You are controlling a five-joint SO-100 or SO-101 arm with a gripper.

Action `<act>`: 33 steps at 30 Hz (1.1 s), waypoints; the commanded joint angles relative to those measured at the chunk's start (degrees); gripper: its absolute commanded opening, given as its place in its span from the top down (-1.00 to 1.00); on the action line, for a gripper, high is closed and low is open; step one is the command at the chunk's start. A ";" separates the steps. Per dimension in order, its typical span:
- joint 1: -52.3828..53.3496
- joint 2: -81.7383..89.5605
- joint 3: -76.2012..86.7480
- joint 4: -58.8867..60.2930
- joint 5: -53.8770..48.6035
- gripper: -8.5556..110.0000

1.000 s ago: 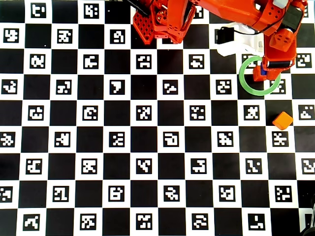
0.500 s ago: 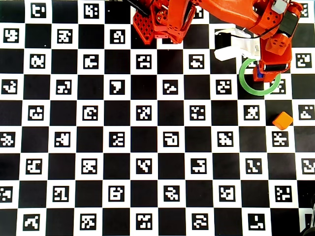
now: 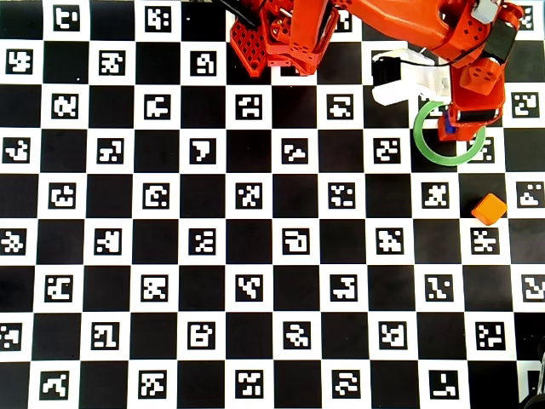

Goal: Grab the red cube then put it in the green circle then put the blue cube on top and finally the orange cube on top

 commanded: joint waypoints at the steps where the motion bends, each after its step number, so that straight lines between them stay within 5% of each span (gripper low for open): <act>1: -0.44 0.62 -0.09 -0.79 -0.44 0.90; 6: -0.62 0.70 0.18 -1.32 -1.41 0.87; 20: -2.64 1.49 1.05 -0.79 0.00 0.29; 33: -2.37 2.37 0.79 0.70 0.09 0.00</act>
